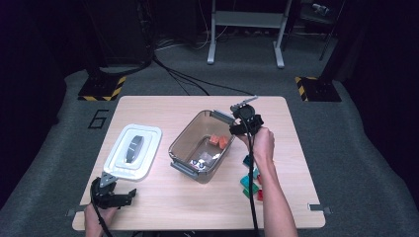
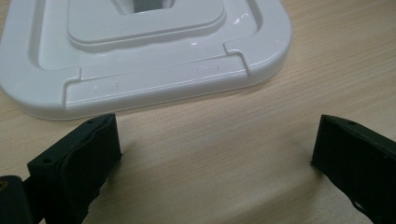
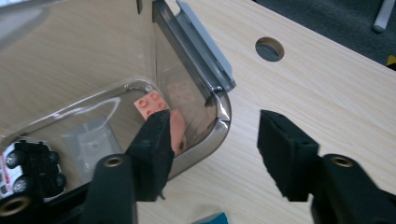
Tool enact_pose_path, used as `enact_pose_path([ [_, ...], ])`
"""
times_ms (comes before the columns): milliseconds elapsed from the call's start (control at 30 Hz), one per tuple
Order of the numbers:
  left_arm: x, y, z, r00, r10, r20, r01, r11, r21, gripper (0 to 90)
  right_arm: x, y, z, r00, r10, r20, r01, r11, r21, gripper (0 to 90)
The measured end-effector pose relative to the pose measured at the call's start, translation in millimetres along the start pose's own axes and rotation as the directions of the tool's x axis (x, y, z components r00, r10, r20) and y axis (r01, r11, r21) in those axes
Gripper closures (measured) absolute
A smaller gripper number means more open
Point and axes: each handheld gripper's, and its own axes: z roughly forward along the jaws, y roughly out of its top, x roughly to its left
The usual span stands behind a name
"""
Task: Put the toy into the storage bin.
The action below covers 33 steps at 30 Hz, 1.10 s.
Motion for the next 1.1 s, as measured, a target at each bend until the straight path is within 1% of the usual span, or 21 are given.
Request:
enact_pose_path([
  [167,0.1,0.0,-0.1,1.0000,0.002,0.000,-0.002,1.0000,0.001,0.9,-11.4,-17.3,-17.4,0.9985,0.052,-0.014,-0.053,0.998,-0.028,31.7],
  [200,0.1,0.0,-0.1,1.0000,0.002,0.000,-0.002,1.0000,0.001,0.9,-13.8,-22.1,-20.5,0.9979,0.063,-0.012,-0.064,0.997,-0.032,30.6],
  [233,0.1,0.0,-0.1,1.0000,0.003,0.000,-0.003,1.0000,0.001,0.9,-16.1,-27.0,-22.9,0.9978,0.066,-0.001,-0.066,0.997,-0.034,28.3],
  [300,0.1,0.0,-0.1,1.0000,0.003,0.000,-0.003,1.0000,0.002,0.9,-22.0,-39.5,-27.4,0.9968,0.081,-0.001,-0.080,0.996,-0.037,26.4],
  [367,0.0,0.0,-0.1,1.0000,0.002,0.000,-0.002,1.0000,0.001,0.9,-26.1,-49.8,-29.2,0.9955,0.094,0.008,-0.094,0.995,-0.031,23.4],
  [467,0.1,0.0,-0.1,1.0000,0.002,0.000,-0.002,1.0000,0.001,0.9,-34.3,-70.2,-29.2,0.9932,0.116,-0.004,-0.117,0.993,-0.014,20.1],
  [633,-0.1,0.0,0.1,1.0000,0.000,-0.002,-0.001,1.0000,-0.001,0.8,-45.6,-100.7,-22.6,0.9876,0.157,-0.009,-0.157,0.988,0.014,15.0],
  [733,-0.1,0.0,0.1,1.0000,0.001,-0.002,-0.001,1.0000,-0.001,0.9,-52.4,-115.4,-16.2,0.9844,0.175,-0.019,-0.175,0.984,0.027,14.2],
  [800,-0.2,0.0,0.1,1.0000,-0.001,-0.002,0.000,1.0000,-0.001,0.8,-56.6,-124.8,-10.7,0.9829,0.184,-0.012,-0.183,0.982,0.037,14.2],
  [867,-0.2,0.0,0.1,1.0000,0.000,-0.002,0.000,1.0000,-0.001,0.9,-61.5,-133.5,-2.9,0.9811,0.193,-0.020,-0.191,0.980,0.063,15.5],
  [933,-0.1,0.0,0.1,1.0000,0.001,-0.002,-0.001,1.0000,-0.001,0.9,-65.1,-141.3,6.2,0.9795,0.201,-0.006,-0.200,0.975,0.100,16.8],
  [967,-0.1,0.0,0.1,1.0000,0.000,0.000,0.000,1.0000,-0.001,0.9,-67.1,-145.0,10.8,0.9817,0.190,-0.010,-0.188,0.977,0.102,18.5],
  [1000,-0.1,0.0,0.1,1.0000,0.001,-0.002,-0.001,1.0000,-0.001,0.8,-67.1,-147.7,14.4,0.9789,0.204,-0.010,-0.201,0.972,0.121,18.8],
  [1033,-0.1,0.0,0.1,1.0000,0.000,-0.002,0.000,1.0000,-0.001,0.9,-69.3,-150.9,20.0,0.9820,0.189,-0.002,-0.187,0.974,0.131,20.2],
  [1100,-0.1,0.0,0.1,1.0000,0.000,-0.002,0.000,1.0000,-0.001,0.8,-71.0,-154.6,25.8,0.9830,0.184,-0.010,-0.181,0.974,0.133,25.0],
])
